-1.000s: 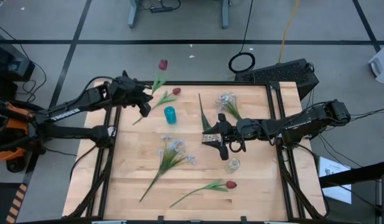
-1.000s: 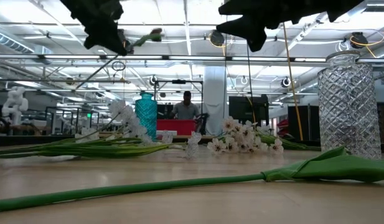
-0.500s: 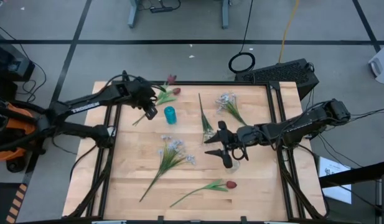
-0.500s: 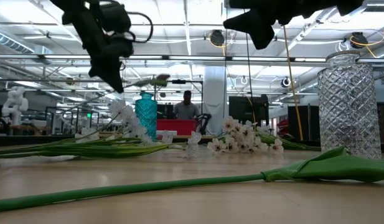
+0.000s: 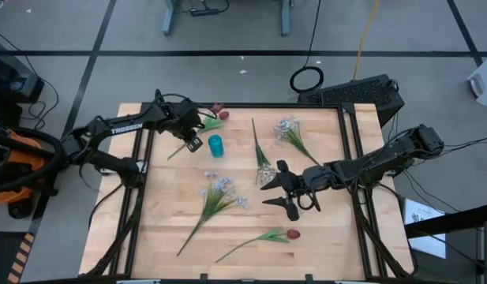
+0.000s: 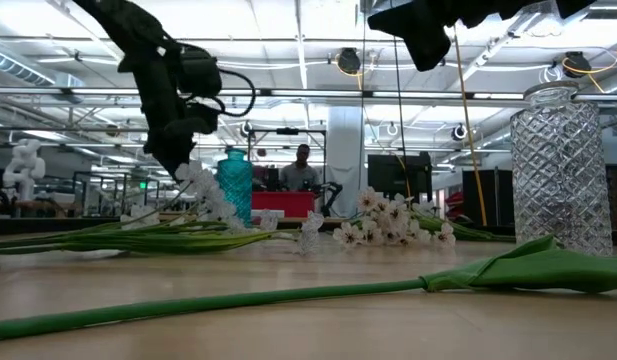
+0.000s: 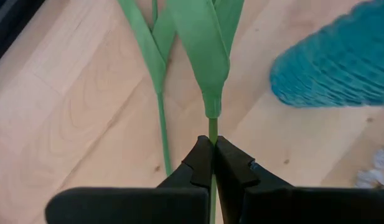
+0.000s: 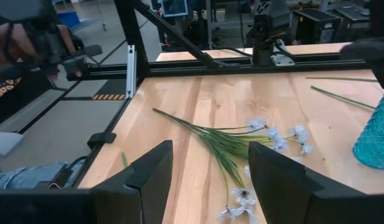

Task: Sort flowers into vase by color
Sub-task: Move the middle red tulip to the top left of the table

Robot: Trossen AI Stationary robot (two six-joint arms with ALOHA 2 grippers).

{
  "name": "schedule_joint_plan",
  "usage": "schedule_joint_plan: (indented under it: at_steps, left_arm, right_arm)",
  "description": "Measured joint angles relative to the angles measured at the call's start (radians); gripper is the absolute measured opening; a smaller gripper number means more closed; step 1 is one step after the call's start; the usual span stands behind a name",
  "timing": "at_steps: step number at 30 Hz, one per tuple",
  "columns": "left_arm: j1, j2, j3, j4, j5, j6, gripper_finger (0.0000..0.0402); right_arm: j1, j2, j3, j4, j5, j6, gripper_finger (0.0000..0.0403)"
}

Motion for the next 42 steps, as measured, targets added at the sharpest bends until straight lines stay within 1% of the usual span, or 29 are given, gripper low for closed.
schedule_joint_plan:
  at_steps: [10,13,21,27,34,37,42]
  left_arm:
    - [0.056,0.091,0.0,0.021,-0.002,0.006,0.0011]
    - [0.074,0.115,0.0,0.024,-0.002,0.029,0.0011]
    - [0.097,0.174,0.0,0.039,-0.002,0.03,0.0011]
    - [0.097,0.201,0.0,0.071,-0.008,0.029,0.0012]
    - [0.097,0.201,0.0,0.078,-0.014,0.033,0.0013]
    - [0.097,0.201,0.0,0.078,-0.014,0.039,0.0028]
    - [0.097,0.201,0.0,0.079,-0.048,0.028,0.0077]
  right_arm:
    - [0.01,0.0,0.0,-0.001,0.0,0.0,0.0199]
    - [0.01,0.0,0.0,-0.002,0.0,0.0,0.0199]
    - [0.01,0.0,0.0,-0.013,0.0,0.0,0.0199]
    - [0.01,0.0,0.0,-0.013,0.0,0.0,0.0199]
    - [0.01,0.0,0.0,-0.022,0.0,0.0,0.0199]
    - [0.01,0.0,0.0,-0.022,-0.001,0.0,0.0199]
    - [0.01,0.0,0.0,-0.022,-0.001,0.0,0.0199]
